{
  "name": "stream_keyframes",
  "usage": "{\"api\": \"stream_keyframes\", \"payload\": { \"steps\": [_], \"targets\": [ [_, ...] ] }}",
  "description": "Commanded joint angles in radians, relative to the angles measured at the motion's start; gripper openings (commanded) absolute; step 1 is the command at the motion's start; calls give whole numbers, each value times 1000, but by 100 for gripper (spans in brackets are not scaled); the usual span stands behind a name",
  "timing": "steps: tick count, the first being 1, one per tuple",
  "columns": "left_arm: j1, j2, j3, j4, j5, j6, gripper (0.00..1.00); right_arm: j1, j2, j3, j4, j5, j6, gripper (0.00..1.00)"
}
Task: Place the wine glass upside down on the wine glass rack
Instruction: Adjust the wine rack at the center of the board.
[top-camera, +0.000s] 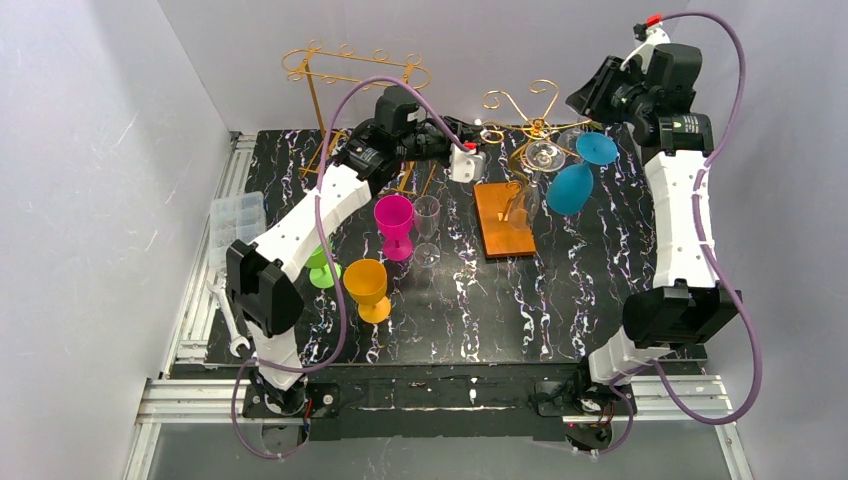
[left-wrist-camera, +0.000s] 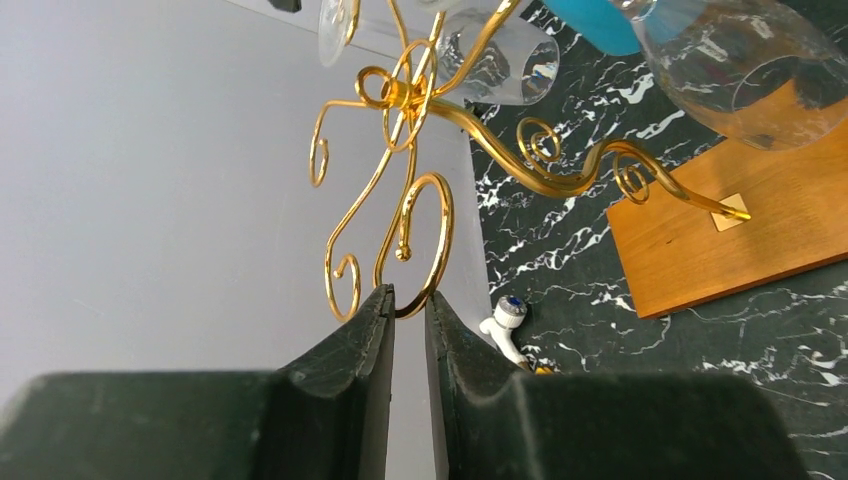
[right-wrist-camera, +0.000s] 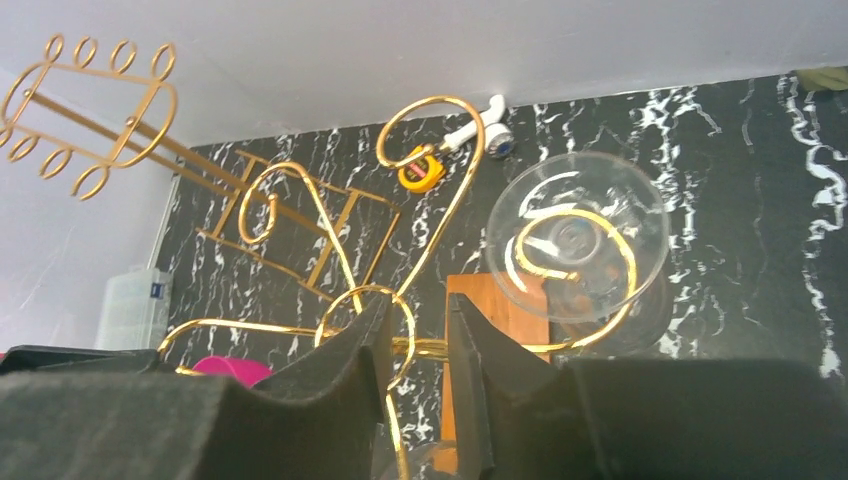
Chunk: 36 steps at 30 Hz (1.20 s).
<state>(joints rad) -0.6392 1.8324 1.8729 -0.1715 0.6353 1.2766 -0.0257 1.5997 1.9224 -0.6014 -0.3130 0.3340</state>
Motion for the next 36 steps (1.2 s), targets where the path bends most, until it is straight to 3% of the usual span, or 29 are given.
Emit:
{"api": "stream_keyframes", "payload": {
  "steps": [1, 4, 16, 33, 36],
  "targets": [
    [-21, -121, -82, -52, 49, -32, 10, 111, -66, 103, -78, 81, -8, 24],
    [-28, -143, -103, -57, 46, -40, 9, 131, -106, 85, -107, 128, -3, 18],
    [-85, -209, -160, -87, 24, -129, 9, 133, -224, 8, -244, 176, -53, 15],
    [-163, -304, -272, -138, 21, -236, 9, 134, -255, -56, -217, 148, -30, 14],
    [-175, -305, -270, -140, 13, -253, 13, 135, -255, -50, -203, 131, -22, 16]
  ]
}}
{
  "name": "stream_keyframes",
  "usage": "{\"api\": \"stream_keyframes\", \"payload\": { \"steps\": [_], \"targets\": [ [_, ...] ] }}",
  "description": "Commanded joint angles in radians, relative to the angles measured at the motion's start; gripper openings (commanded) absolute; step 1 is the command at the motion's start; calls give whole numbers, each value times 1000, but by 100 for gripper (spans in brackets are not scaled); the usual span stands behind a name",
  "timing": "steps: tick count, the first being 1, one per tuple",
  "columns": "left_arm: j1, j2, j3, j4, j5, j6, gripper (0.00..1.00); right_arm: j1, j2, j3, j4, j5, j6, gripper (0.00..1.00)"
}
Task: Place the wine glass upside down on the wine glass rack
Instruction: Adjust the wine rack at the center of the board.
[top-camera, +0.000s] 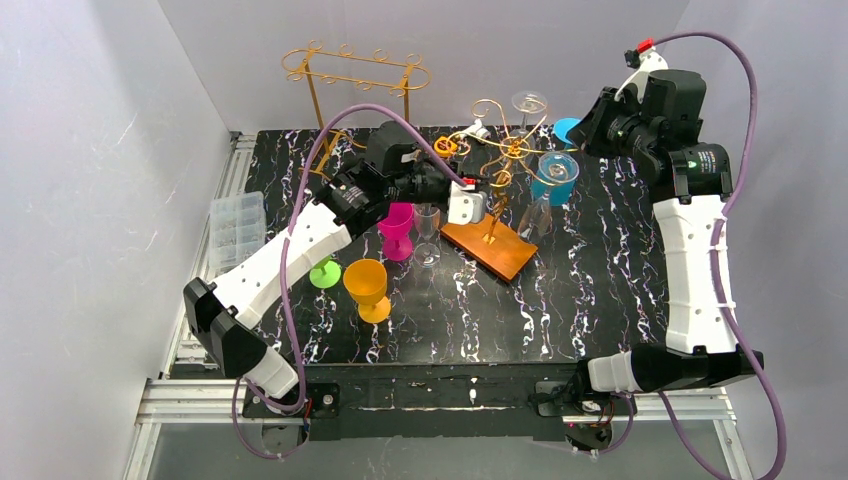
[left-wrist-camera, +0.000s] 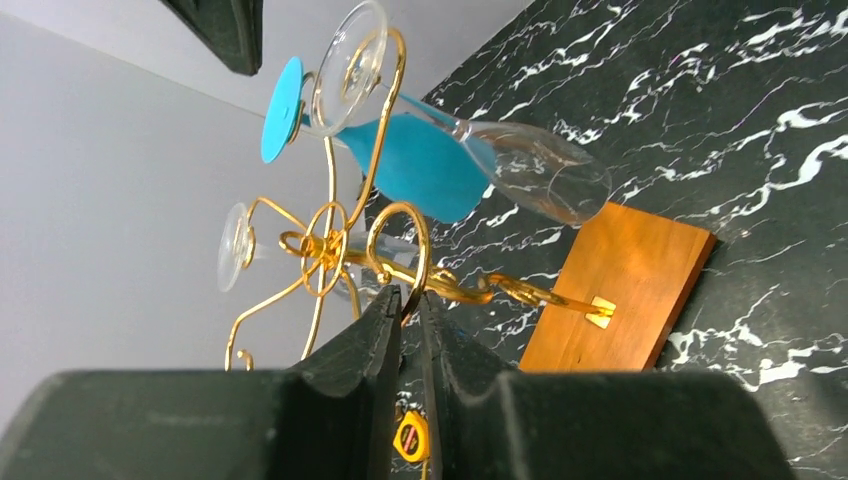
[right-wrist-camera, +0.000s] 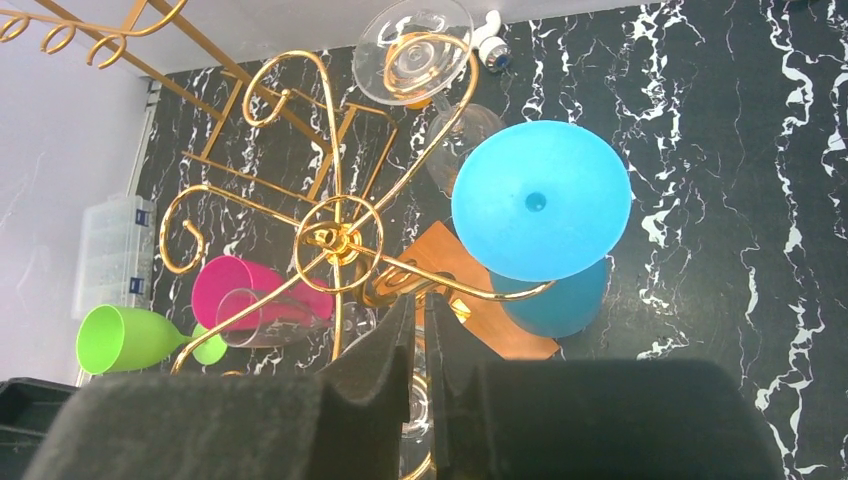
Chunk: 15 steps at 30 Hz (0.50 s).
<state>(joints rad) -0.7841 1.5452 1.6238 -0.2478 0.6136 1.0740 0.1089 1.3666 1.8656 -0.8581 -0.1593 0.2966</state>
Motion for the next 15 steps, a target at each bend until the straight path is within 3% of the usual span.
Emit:
{"api": "stream_keyframes", "payload": {
  "steps": [1, 3, 6, 12, 15],
  "targets": [
    [-30, -16, -16, -68, 31, -62, 19, 2, -20, 14, 54, -29, 19, 18],
    [-31, -17, -6, -77, 16, -82, 33, 25, -12, 28, 54, -25, 23, 23],
    [-32, -24, 6, -85, -14, -112, 45, 109, 2, 48, 44, 47, 17, 32],
    [-31, -75, -10, -97, -46, -157, 53, 225, 25, 62, 44, 136, 12, 42],
    [-31, -105, -7, -101, -74, -208, 69, 274, 42, 72, 42, 190, 7, 45]
  ]
}}
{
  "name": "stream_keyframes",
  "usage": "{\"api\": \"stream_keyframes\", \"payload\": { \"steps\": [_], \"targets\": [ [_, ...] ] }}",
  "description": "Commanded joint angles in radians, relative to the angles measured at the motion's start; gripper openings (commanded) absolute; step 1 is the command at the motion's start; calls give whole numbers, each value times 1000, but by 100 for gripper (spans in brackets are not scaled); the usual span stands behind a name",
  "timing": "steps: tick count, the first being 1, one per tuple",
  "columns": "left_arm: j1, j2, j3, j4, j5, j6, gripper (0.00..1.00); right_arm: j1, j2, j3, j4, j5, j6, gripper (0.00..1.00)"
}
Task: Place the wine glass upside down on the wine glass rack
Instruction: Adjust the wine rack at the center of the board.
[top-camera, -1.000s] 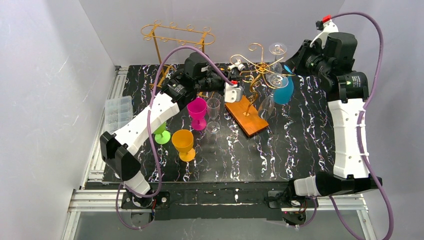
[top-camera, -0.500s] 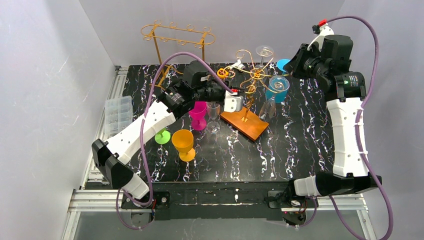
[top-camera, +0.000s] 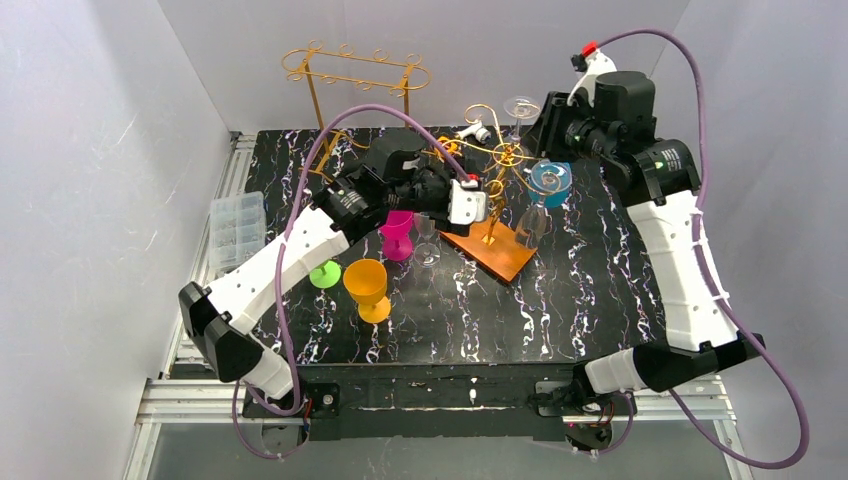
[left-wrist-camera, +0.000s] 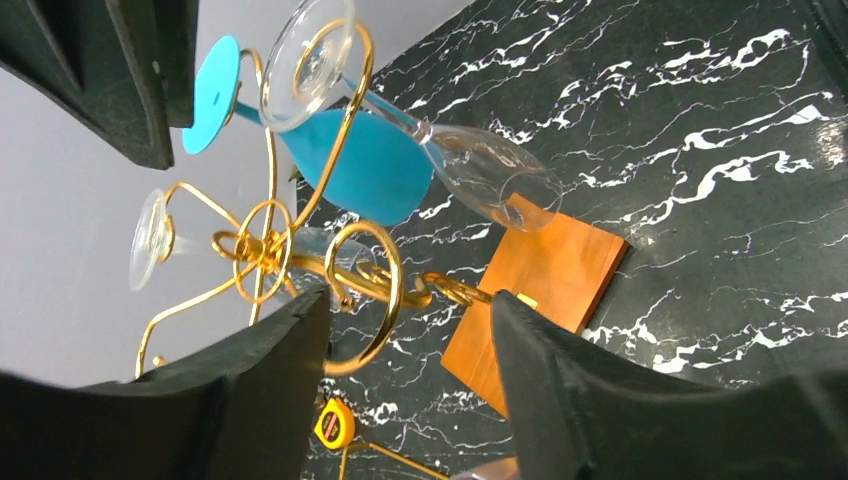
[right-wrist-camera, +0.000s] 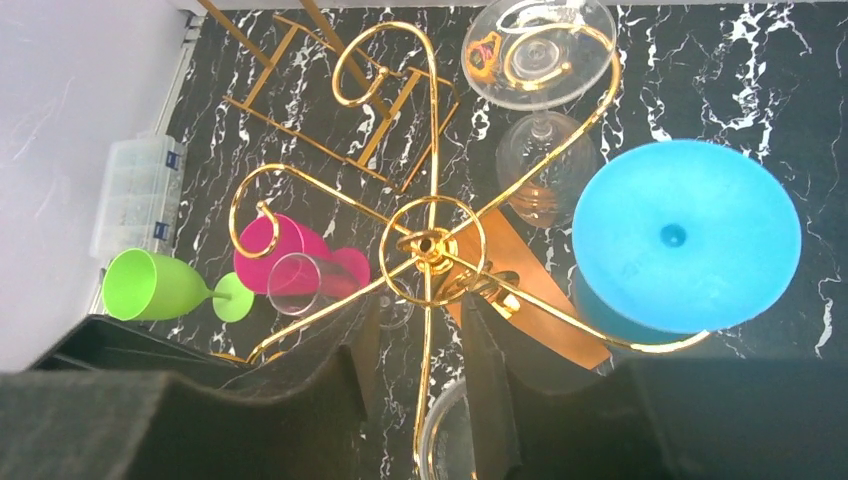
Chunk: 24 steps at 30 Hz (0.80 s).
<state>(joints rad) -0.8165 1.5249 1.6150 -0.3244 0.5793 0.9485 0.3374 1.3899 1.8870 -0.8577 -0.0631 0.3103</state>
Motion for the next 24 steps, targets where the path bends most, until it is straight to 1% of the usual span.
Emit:
{"api": "stream_keyframes", "payload": {
  "steps": [1, 5, 8, 10, 15, 20, 24],
  "targets": [
    [3, -95, 8, -24, -56, -108, 72, 63, 27, 55, 40, 115, -10, 47],
    [25, -123, 36, -57, -125, -175, 76, 124, 72, 70, 35, 178, -28, 54],
    [70, -131, 45, -67, -147, -203, 78, 161, 104, 90, 36, 218, -38, 57],
    [109, -129, 41, -60, -148, -194, 78, 184, 129, 107, 33, 243, -41, 57],
    [185, -111, -6, 1, -108, -93, 74, 239, 166, 128, 14, 338, -54, 53],
    [193, -80, -56, 51, -66, 65, 73, 259, 168, 128, 7, 383, -60, 50],
    [192, -39, -49, 65, -39, 130, 71, 267, 165, 135, -11, 401, -62, 48]
  ]
}}
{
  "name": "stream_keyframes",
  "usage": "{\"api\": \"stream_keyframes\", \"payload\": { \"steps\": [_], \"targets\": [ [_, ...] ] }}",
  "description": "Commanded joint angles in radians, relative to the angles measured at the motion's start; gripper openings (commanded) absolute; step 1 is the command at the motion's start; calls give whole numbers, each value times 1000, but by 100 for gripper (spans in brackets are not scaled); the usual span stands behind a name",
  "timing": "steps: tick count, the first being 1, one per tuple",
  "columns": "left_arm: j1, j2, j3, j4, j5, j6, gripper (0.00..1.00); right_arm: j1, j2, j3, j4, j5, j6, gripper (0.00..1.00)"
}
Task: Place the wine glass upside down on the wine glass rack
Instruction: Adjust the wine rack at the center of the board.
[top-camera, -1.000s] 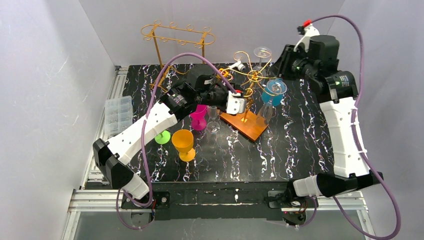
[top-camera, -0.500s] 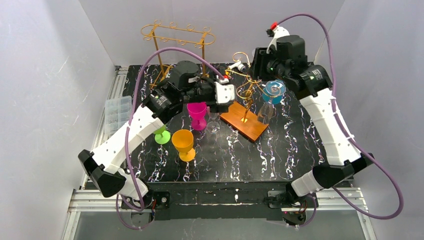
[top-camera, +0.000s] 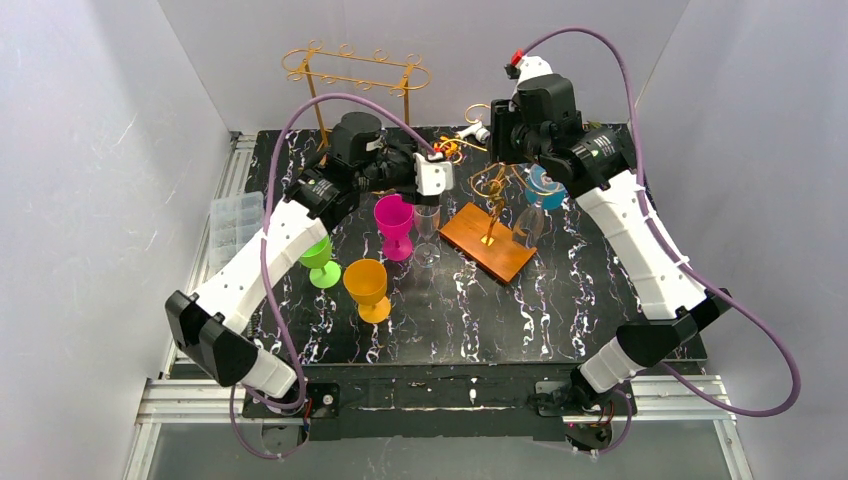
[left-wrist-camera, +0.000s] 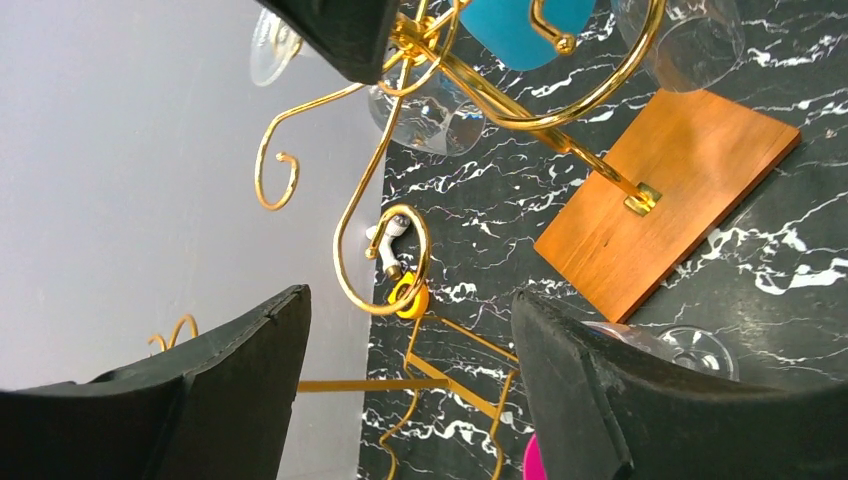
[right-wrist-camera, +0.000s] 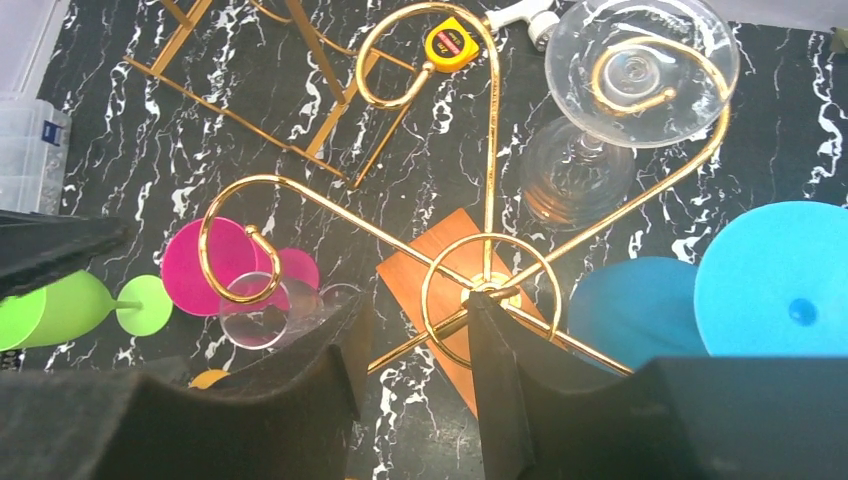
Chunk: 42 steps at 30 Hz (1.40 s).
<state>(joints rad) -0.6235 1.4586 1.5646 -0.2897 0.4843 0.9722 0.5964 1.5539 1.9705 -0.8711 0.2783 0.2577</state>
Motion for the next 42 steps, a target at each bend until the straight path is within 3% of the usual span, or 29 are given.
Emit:
{"api": "stream_keyframes", "payload": {
  "steps": [1, 4, 10, 14, 21, 27, 42],
  "targets": [
    [-1, 34, 8, 25, 63, 123, 70, 9, -2, 51, -1, 66, -9, 48],
    [1, 53, 10, 24, 82, 180, 65, 10, -13, 50, -13, 76, -11, 48],
    [1, 74, -1, 50, 92, 266, 38, 11, -26, 14, -7, 85, -12, 51],
    [1, 75, 7, 36, 109, 272, 31, 11, -18, -2, 9, 85, -18, 58],
    [1, 107, 57, -31, 129, 262, 12, 11, 5, -8, 28, 81, -26, 62],
    [-5, 111, 67, -42, 157, 249, 11, 11, 18, -38, 47, 92, -35, 59],
    [-42, 150, 118, -46, 172, 153, 11, 10, 1, -101, 118, 128, -89, 25]
  ]
}}
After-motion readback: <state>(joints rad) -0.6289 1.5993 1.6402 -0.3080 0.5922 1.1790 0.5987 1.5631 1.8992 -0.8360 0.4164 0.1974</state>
